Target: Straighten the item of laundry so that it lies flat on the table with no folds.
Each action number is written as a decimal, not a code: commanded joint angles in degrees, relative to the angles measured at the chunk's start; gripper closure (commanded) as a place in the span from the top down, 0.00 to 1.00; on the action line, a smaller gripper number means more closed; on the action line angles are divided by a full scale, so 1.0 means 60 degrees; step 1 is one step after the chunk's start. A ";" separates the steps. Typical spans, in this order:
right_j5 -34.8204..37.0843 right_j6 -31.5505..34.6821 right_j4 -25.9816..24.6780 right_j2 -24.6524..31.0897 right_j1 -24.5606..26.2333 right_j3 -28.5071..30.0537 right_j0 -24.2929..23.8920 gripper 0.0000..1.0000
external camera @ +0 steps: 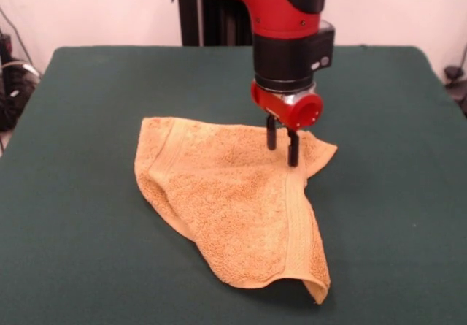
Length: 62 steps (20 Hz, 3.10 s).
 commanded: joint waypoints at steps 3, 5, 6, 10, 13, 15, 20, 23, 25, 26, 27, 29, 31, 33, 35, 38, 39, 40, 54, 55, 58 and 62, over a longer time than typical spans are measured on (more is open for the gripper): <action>0.0705 0.0961 0.0303 0.0854 0.0356 0.0514 0.0420 1.00; 0.0562 0.1005 0.0226 0.0370 0.0518 0.0316 0.0651 1.00; 0.0500 0.1006 0.0220 0.0293 0.0660 0.0256 0.0658 1.00; 0.0133 0.1182 0.0371 0.0429 0.1181 0.0229 0.0548 1.00; -0.0004 0.1432 0.0581 0.0479 0.1376 0.0192 0.0707 1.00; -0.0052 0.1692 0.0793 0.0405 0.1446 0.0155 0.0985 1.00; 0.0107 0.1747 0.1028 0.0517 0.1253 0.0423 0.1096 1.00; 0.0235 0.1460 0.0951 0.1094 0.0917 0.0958 0.0619 1.00; 0.0394 0.1283 0.0906 0.1640 0.0582 0.1488 0.0171 1.00; 0.0509 0.1227 0.0879 0.1753 0.0378 0.1711 0.0059 1.00; 0.0634 0.1169 0.0848 0.1859 0.0181 0.1920 -0.0063 1.00; 0.0796 0.1045 0.0762 0.2025 -0.0110 0.2263 -0.0278 1.00; 0.0843 0.0987 0.0736 0.2278 -0.0301 0.2553 -0.0479 1.00; 0.0911 0.1059 0.0780 0.2390 -0.0542 0.2825 -0.0520 1.00; 0.0949 0.1103 0.0810 0.2556 -0.0773 0.3119 -0.0612 1.00; 0.0873 0.1167 0.0847 0.2777 -0.0992 0.3434 -0.0688 1.00; 0.0841 0.1223 0.0888 0.2793 -0.1028 0.3478 -0.0639 1.00; 0.0818 0.1262 0.0898 0.2699 -0.1071 0.3460 -0.0545 1.00; 0.1313 0.1561 0.0847 -0.5648 0.0195 -0.1295 0.4066 1.00; 0.1311 0.1555 0.0871 -0.5735 0.0227 -0.1386 0.4046 1.00; 0.1094 0.1379 0.0866 -0.5485 0.0294 -0.1449 0.3811 1.00; 0.0903 0.1842 0.1286 -0.5784 0.1056 -0.1887 0.4141 1.00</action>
